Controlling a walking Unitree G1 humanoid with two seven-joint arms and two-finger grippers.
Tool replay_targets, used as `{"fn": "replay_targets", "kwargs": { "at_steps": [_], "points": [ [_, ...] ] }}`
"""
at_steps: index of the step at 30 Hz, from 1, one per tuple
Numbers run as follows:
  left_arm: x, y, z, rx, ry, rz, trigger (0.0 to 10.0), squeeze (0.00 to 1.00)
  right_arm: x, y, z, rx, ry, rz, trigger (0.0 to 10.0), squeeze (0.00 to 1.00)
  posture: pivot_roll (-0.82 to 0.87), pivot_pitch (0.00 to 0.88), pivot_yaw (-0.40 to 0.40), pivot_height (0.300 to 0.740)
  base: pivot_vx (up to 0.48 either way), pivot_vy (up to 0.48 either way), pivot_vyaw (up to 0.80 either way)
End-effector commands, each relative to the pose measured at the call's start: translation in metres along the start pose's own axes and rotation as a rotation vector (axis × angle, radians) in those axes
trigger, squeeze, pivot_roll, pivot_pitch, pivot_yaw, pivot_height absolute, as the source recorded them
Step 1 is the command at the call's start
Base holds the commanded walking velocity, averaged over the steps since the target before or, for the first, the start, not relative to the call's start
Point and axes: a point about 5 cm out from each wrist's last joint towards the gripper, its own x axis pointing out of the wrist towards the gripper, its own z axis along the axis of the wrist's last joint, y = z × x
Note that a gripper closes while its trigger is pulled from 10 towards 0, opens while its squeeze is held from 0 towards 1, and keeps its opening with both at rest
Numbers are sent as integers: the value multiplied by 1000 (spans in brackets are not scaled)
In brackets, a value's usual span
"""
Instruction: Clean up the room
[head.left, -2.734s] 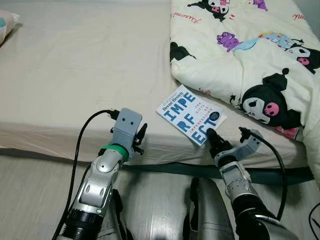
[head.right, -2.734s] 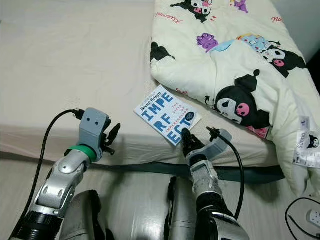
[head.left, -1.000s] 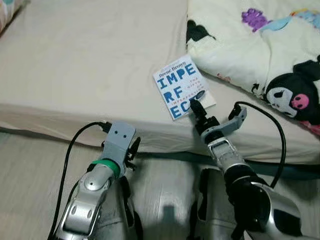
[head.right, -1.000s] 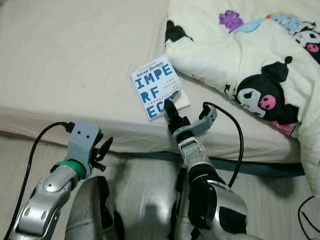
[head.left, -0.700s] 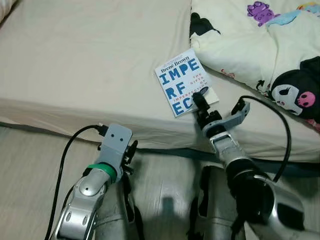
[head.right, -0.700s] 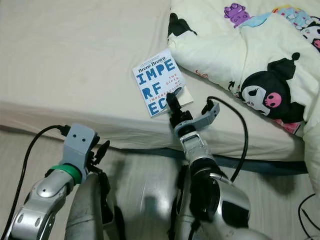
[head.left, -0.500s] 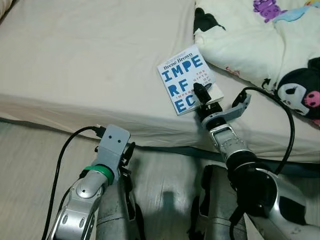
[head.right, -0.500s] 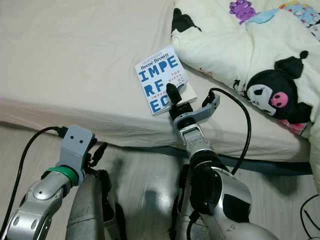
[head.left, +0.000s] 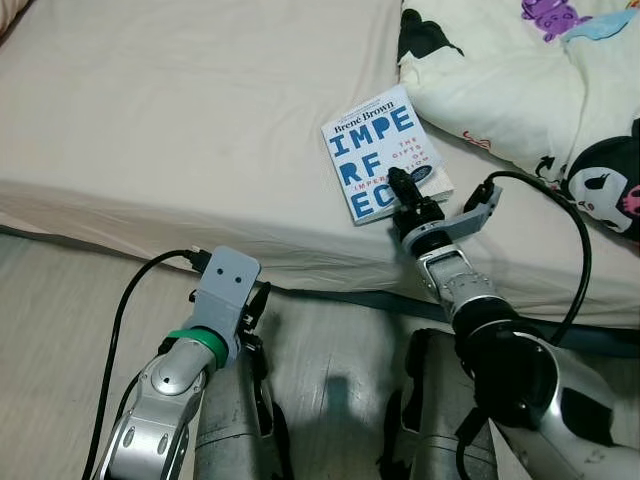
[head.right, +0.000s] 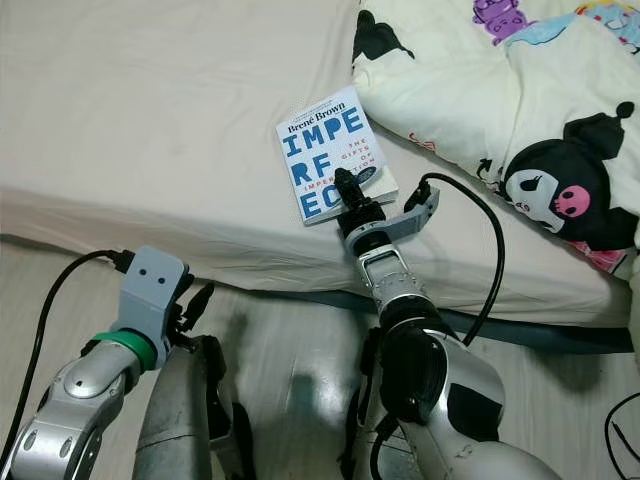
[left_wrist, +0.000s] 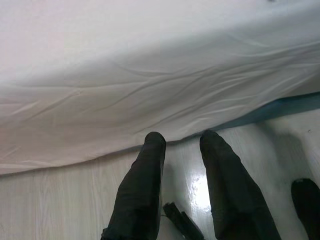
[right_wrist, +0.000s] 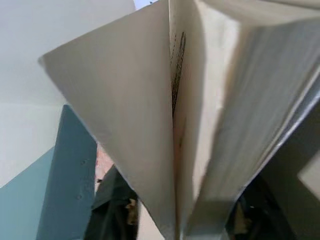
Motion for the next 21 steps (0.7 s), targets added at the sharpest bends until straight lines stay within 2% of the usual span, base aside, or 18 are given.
{"fn": "replay_targets", "kwargs": {
  "at_steps": [1,4,8,10,14,15,20,21],
  "points": [
    [-1,-1,-9,-2,47,4,10000,0,1,3,-2,36,6,49,0,0,245,296,148,536,0,0,0],
    [0,-1,-9,-3,45,5,10000,0,2,6,-1,44,3,81,0,0,245,296,148,536,0,0,0],
    [9,-2,-7,-12,32,7,10000,0,5,15,0,60,15,169,0,0,213,272,132,536,0,0,0],
    [9,-2,-7,-12,32,7,10000,0,5,15,0,60,15,169,0,0,213,272,132,536,0,0,0],
    [17,-4,-3,-20,12,7,10000,0,4,17,1,69,17,201,0,0,188,245,115,536,0,0,0],
    [21,-5,-2,-25,2,10,10000,0,4,17,0,70,25,218,0,0,161,215,95,536,0,0,0],
    [32,-6,4,-42,-32,23,10000,0,1,21,-7,-2,109,309,0,0,133,182,72,536,0,0,0],
    [35,-5,10,-53,-58,35,10000,0,-2,24,-9,-81,152,357,0,0,112,161,59,536,0,0,0]
  ]
}}
